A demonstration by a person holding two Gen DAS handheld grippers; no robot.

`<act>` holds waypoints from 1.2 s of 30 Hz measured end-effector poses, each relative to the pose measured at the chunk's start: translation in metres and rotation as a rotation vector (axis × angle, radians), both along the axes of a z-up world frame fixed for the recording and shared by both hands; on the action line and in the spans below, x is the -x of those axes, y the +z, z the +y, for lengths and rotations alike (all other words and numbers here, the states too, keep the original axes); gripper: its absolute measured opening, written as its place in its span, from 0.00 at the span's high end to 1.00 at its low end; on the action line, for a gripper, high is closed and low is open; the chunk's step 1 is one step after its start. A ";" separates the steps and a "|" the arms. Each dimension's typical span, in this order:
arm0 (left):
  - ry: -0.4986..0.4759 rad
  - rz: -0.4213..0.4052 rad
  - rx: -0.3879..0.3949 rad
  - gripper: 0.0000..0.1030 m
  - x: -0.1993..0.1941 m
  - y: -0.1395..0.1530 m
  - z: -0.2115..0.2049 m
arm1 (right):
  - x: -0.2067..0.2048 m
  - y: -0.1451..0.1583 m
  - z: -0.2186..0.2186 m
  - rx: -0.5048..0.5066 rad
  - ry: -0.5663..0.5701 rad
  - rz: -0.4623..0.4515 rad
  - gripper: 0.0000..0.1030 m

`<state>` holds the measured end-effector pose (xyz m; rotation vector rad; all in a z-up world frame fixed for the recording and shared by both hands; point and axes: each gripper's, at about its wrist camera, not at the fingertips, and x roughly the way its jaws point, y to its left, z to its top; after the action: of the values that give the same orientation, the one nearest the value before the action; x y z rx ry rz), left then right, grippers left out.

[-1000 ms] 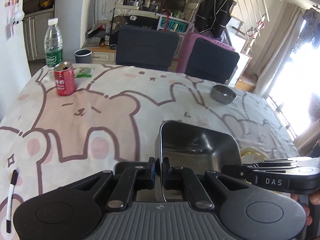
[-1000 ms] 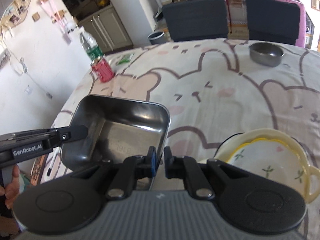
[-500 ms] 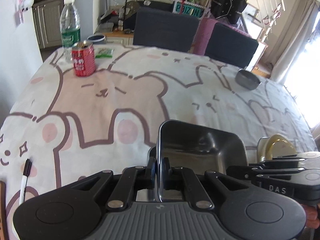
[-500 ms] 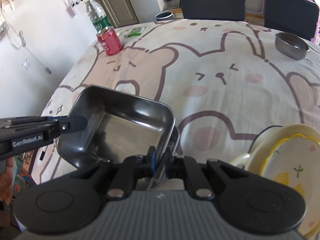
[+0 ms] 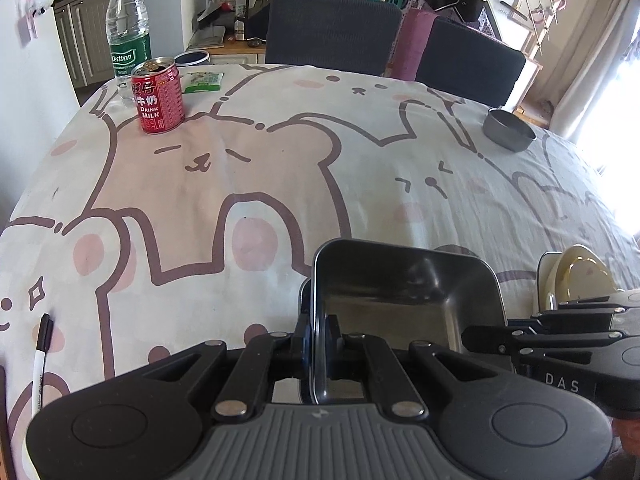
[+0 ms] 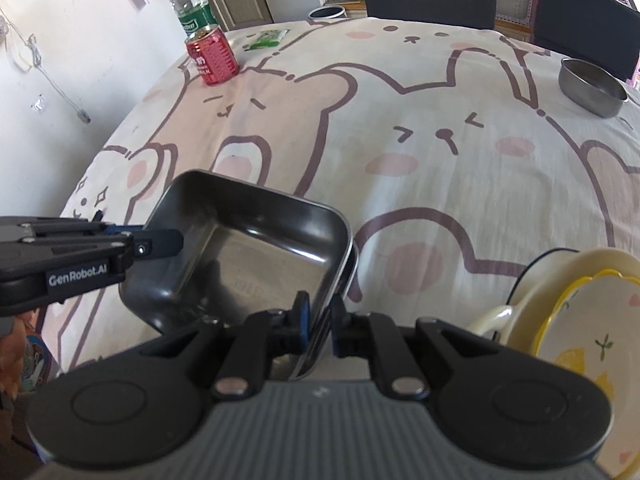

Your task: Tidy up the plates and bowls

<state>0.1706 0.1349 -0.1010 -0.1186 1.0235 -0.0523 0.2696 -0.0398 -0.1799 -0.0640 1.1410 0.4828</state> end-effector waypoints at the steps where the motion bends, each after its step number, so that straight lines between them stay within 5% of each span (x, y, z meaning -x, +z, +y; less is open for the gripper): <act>1: -0.001 0.002 -0.006 0.93 0.000 0.000 -0.001 | -0.001 -0.001 0.000 0.004 0.001 0.002 0.88; 11: -0.052 -0.003 -0.088 0.93 -0.001 -0.002 -0.014 | 0.001 -0.002 0.008 0.069 0.035 -0.032 0.89; 16: -0.128 -0.021 -0.203 0.95 0.003 -0.001 -0.029 | 0.002 -0.003 0.010 0.100 0.047 -0.043 0.89; 36: -0.146 0.051 -0.203 0.90 0.000 -0.015 -0.027 | 0.002 -0.009 0.012 0.167 0.085 -0.035 0.84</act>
<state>0.1711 0.1082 -0.1159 0.1402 1.0815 -0.0780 0.2678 -0.0274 -0.1885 -0.2655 1.1456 0.4590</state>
